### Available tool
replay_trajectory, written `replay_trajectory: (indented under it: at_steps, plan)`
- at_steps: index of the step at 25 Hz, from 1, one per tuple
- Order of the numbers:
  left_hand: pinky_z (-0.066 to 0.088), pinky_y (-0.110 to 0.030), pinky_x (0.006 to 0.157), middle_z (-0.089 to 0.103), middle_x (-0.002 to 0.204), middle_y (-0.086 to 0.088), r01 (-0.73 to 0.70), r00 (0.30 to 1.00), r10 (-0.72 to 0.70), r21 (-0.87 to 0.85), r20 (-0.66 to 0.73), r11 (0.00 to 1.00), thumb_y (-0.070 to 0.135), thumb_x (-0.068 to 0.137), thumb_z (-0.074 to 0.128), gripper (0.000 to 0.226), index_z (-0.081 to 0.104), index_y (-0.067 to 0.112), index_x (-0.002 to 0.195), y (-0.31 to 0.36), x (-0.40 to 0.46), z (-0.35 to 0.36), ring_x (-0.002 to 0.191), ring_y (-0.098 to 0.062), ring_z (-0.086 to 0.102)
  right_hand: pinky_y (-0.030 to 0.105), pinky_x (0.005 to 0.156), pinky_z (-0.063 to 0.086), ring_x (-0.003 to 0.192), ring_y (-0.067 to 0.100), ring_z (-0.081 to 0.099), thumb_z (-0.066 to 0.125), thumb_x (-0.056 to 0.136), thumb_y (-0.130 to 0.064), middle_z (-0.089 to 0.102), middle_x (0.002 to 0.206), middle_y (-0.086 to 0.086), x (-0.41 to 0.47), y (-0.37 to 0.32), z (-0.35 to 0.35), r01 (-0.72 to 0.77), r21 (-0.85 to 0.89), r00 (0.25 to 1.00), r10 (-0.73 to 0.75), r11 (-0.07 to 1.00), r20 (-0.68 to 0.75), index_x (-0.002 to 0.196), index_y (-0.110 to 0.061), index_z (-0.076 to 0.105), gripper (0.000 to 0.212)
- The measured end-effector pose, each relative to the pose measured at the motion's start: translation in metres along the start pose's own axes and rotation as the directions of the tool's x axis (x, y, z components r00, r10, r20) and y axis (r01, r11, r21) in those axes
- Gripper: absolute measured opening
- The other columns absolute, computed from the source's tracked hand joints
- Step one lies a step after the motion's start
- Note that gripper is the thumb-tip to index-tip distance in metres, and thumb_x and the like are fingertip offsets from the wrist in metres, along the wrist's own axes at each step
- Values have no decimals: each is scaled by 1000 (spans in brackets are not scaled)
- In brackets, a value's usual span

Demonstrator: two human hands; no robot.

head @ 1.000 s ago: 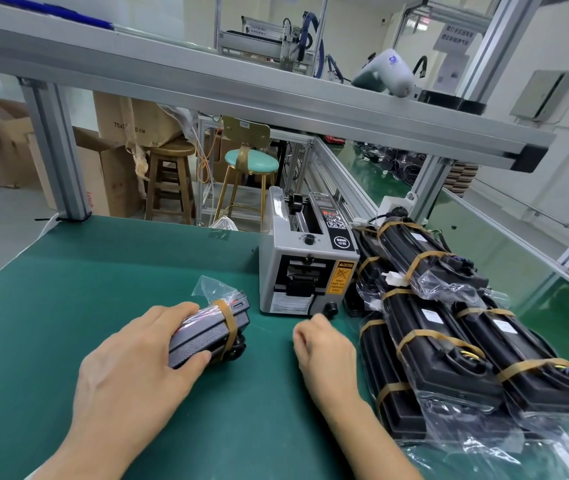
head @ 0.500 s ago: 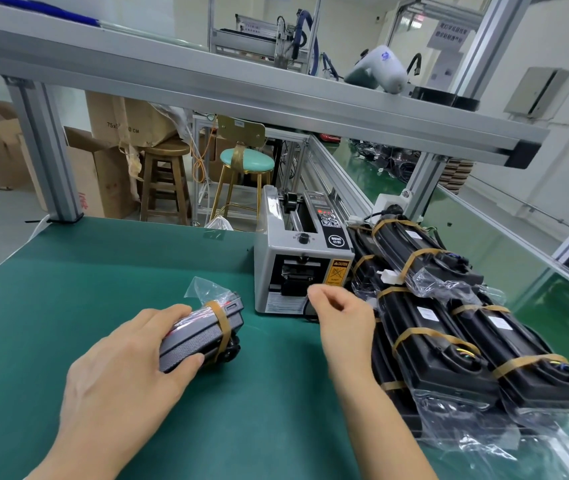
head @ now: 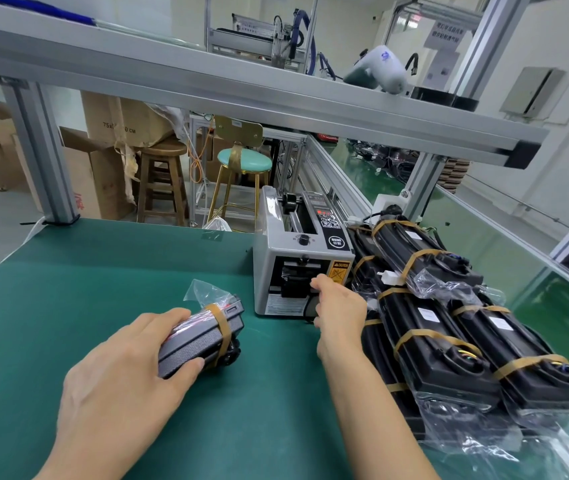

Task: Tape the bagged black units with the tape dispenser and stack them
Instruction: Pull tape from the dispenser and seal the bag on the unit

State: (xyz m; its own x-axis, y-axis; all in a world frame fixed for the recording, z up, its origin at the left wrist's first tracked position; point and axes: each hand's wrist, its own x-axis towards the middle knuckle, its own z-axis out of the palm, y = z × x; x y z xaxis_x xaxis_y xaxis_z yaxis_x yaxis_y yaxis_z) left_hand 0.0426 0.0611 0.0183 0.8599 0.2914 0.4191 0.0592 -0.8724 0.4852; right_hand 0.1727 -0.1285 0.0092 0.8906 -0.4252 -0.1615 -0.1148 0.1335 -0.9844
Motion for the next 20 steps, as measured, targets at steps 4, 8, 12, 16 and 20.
replay_trajectory:
  at_steps: [4, 8, 12, 16, 20]
  plan:
    - [27, -19, 54, 61, 80, 22, 22, 1000, -22, -5, 1, 1000, 27, 58, 86, 47, 63, 39, 98, 0, 0, 0, 62, -15, 50, 17, 41, 29, 41, 7, 35, 73, 77, -18, 43, 48, -9, -14, 31, -27, -25, -255, 958, 97, 967, 271, 57, -17, 67, 21]
    - [25, -20, 53, 63, 83, 20, 33, 999, -33, 11, -1, 999, 29, 61, 84, 45, 65, 37, 101, 1, 0, -1, 64, -14, 47, 22, 56, 39, 68, 15, 57, 60, 82, -22, 64, 66, -11, -10, 49, -25, 341, -760, 929, -73, 553, 363, 62, -21, 67, 22]
    - [26, -22, 55, 62, 86, 22, 43, 999, -43, 10, 17, 999, 32, 65, 81, 43, 64, 39, 104, 3, 0, -4, 69, -13, 48, 26, 68, 42, 90, 24, 62, 64, 82, -24, 69, 91, -2, -1, 43, -16, 402, -853, 914, -93, 334, 394, 86, -19, 69, 8]
    - [28, -26, 57, 63, 88, 22, 42, 999, -42, 2, 31, 999, 32, 66, 80, 42, 63, 40, 104, 4, -1, -6, 71, -14, 50, 32, 89, 46, 106, 25, 58, 55, 92, -34, 64, 112, 6, 2, 37, -27, 280, -835, 937, 53, 473, 344, 124, -13, 57, 38]
    - [30, -26, 57, 63, 87, 21, 43, 998, -44, 16, 42, 999, 31, 65, 81, 41, 64, 39, 102, 4, -1, -5, 74, -19, 59, 29, 73, 41, 93, 21, 57, 46, 96, -25, 64, 91, -6, -7, 24, -39, 305, -751, 952, -156, 586, 264, 90, -27, 62, 17]
